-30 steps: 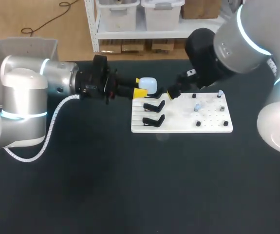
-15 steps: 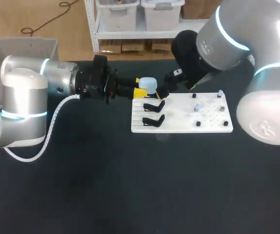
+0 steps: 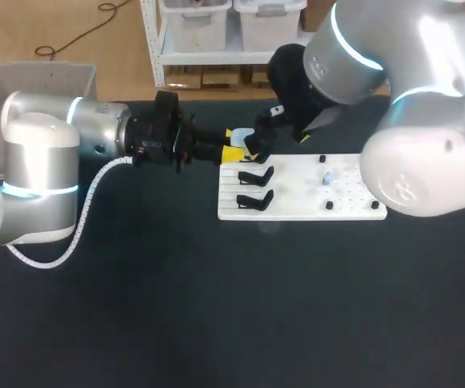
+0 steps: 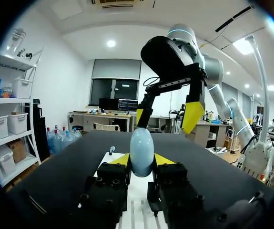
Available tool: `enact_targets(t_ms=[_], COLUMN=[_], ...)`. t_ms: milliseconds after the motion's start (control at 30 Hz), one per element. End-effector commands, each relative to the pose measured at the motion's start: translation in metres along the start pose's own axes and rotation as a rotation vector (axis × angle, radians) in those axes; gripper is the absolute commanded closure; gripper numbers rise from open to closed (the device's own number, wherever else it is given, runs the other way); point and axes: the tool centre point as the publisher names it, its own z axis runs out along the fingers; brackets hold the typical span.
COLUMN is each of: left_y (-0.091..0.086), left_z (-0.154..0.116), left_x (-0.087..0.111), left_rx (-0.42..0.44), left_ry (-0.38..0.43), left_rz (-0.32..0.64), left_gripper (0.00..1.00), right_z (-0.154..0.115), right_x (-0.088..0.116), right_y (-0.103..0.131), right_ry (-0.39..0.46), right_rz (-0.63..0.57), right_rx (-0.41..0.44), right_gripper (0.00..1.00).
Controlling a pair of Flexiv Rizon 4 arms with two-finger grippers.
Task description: Pick up each earbud case from the left stands, insert the matching earbuds, close the lid, and place the case in the box.
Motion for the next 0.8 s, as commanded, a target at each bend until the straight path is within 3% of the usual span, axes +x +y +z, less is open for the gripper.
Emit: enact_targets(t_ms=[33, 800], left_y=[0.0, 0.0], left_z=[0.0, 0.0], left_x=[0.001, 0.001], left_rx=[0.001, 0.001], left_ry=[-0.002, -0.002], left_rz=[0.002, 0.002], left_gripper=[1.0, 1.0], right_z=[0.006, 0.021], right_x=[-0.007, -0.016], right_y=[-0.001, -0.012], right_ry=[0.013, 0.028], right_rz=[0.001, 0.047], right_rx=[-0.005, 0.006], right_gripper=[0.0, 0.0])
